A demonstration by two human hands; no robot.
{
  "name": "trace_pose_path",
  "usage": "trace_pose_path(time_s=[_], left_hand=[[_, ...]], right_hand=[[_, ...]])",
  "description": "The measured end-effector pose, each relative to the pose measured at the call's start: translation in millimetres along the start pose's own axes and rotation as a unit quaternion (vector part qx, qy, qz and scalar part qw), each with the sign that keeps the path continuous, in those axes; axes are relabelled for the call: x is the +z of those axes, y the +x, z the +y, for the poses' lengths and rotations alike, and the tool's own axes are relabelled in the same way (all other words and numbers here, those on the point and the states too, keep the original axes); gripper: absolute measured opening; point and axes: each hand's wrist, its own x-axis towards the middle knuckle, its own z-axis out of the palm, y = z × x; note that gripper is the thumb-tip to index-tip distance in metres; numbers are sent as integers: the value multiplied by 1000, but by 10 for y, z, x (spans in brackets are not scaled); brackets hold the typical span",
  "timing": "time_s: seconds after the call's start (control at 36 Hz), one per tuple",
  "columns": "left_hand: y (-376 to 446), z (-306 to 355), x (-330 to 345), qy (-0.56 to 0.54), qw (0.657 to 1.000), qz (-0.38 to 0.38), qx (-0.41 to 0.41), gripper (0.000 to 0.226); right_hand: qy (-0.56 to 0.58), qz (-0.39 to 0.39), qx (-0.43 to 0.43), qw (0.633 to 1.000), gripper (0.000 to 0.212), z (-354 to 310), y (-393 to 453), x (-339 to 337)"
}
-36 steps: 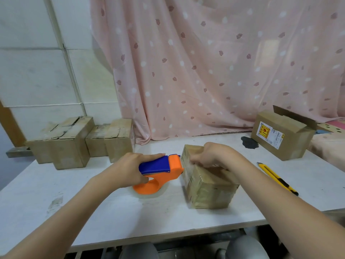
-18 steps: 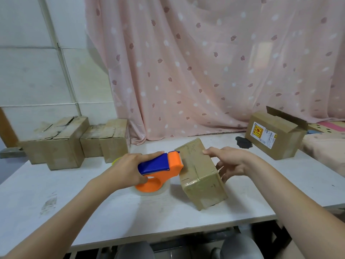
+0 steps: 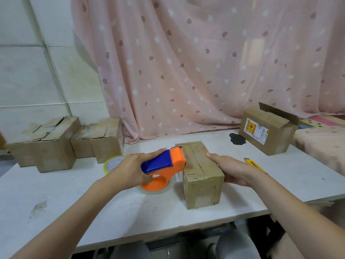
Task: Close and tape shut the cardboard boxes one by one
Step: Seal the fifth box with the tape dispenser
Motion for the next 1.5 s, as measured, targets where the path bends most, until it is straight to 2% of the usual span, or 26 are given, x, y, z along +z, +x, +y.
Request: trace_pose_path(time_s=[0.06, 0.11, 0.17, 0.19, 0.25, 0.31, 0.39, 0.58, 0.78, 0.92, 1.0, 1.11, 1.22, 1.25, 1.33, 1.44, 1.5], left_hand=[[13, -1, 26, -5, 1000, 5, 5, 92], [18, -10, 37, -10, 1000, 10, 8, 91], [28, -10, 37, -13, 1000, 12, 9, 90], [36, -7, 38, -12, 1000, 12, 10, 90], [43, 17, 37, -9, 1000, 12, 13, 90], [41, 35, 29, -9, 1000, 11, 13, 90], [36, 30, 20, -5, 1000, 3, 8, 90], [4, 9, -94, 7, 1000, -28, 4, 88], [-93, -58, -263, 32, 998, -49, 5, 85], [-276, -224, -347, 36, 998, -52, -1, 83], [-274, -176, -332, 44, 998, -47, -1, 83], [-211, -104, -299, 61, 997, -41, -1, 81], [-180, -118, -286, 69, 997, -41, 3, 82], [-181, -123, -282, 68, 997, -41, 4, 82], [-194, -131, -275, 64, 997, -36, 5, 81], [-201, -114, -274, 66, 997, -36, 2, 81], [-194, -118, -271, 66, 997, -38, 0, 82]], right_hand=[[-54, 38, -13, 998, 56, -23, -46, 16], [-186, 121, -86, 971, 50, -81, -91, 59], [-368, 232, -184, 882, 38, -173, -182, 144], [-414, 253, -227, 845, 35, -227, -244, 213], [-454, 204, -283, 820, 32, -298, -347, 367], [-497, 136, -278, 811, 37, -275, -390, 529], [-539, 145, -259, 788, 47, -186, -413, 674], [-563, 143, -187, 792, 62, -248, -526, 773], [-559, 139, -160, 801, 62, -232, -471, 746], [-531, 127, -172, 820, 59, -246, -472, 763], [-509, 153, -178, 828, 52, -261, -414, 763], [-463, 193, -133, 855, 62, -468, -322, 755], [-419, 225, -57, 878, 47, -690, -103, 811], [-416, 219, -22, 882, 52, -713, -25, 830], [-403, 194, 63, 892, 92, -765, 155, 870], [-403, 178, 85, 894, 114, -877, 294, 876], [-411, 177, 88, 890, 118, -944, 253, 855]])
